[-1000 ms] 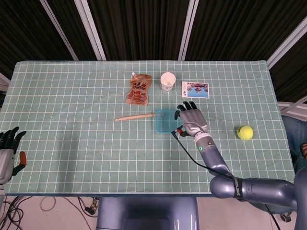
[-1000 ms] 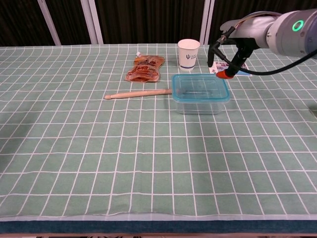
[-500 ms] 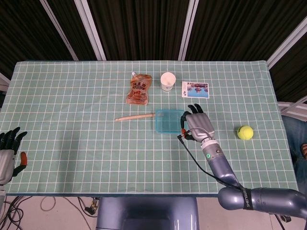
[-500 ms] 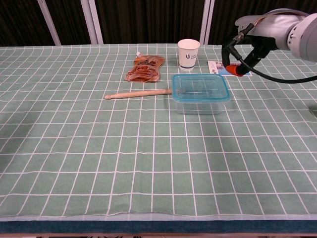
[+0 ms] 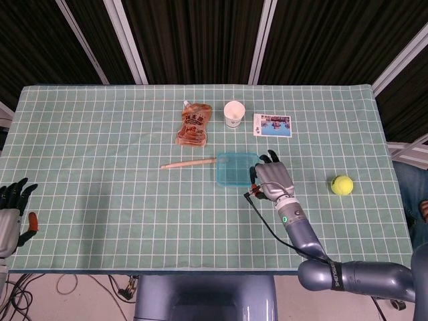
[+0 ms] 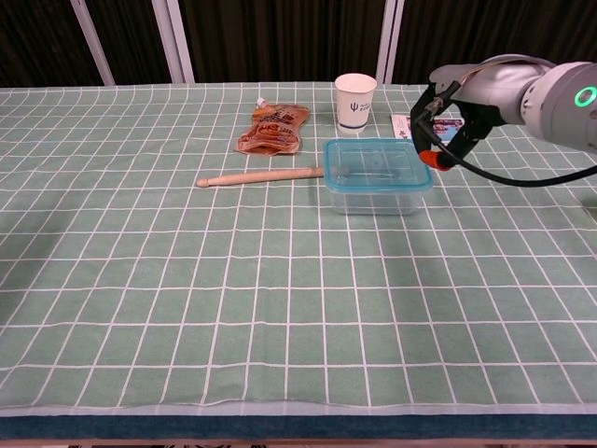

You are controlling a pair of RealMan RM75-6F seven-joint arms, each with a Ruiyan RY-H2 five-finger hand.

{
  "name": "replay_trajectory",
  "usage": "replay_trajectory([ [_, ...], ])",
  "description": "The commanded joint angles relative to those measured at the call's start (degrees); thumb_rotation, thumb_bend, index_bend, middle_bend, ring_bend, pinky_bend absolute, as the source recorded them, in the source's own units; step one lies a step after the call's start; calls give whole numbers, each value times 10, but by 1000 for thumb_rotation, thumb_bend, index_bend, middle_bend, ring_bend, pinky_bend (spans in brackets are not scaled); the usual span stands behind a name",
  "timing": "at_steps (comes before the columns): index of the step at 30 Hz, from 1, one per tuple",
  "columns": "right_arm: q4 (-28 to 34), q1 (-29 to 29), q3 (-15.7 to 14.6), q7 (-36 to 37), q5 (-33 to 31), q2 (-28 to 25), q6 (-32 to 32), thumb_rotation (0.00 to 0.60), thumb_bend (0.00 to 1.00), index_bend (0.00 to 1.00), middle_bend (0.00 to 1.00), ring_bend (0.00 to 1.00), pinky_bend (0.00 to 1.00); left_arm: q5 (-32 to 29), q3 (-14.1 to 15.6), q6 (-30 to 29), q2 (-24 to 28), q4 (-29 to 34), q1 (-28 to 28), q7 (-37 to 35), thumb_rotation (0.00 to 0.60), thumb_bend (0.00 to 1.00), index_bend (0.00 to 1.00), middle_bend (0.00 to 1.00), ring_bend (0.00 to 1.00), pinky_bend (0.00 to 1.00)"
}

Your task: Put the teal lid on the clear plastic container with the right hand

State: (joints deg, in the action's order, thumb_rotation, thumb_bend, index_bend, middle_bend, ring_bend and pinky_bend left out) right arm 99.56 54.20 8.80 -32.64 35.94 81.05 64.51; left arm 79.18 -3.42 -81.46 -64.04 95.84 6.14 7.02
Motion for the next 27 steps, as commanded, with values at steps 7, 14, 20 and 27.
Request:
replay_trajectory([
  [7,-47,27,18,-49,-45,47,-13,600,483,667,486,186,0,-3,-1,4,1,0,1,-4,600,657,111,0,0,0],
  [14,-67,41,21,-86,-77,65,-18,600,482,668,488,186,0,-5,-2,5,3,-1,1,-6,600,657,111,0,0,0],
  [20,-84,42,20,-94,-87,73,-26,600,482,672,511,211,0,-7,-2,5,3,0,1,-6,600,657,111,0,0,0],
  [27,-98,39,20,-94,-86,77,-33,600,482,675,550,245,0,-11,-3,5,3,0,1,-5,600,657,111,0,0,0],
])
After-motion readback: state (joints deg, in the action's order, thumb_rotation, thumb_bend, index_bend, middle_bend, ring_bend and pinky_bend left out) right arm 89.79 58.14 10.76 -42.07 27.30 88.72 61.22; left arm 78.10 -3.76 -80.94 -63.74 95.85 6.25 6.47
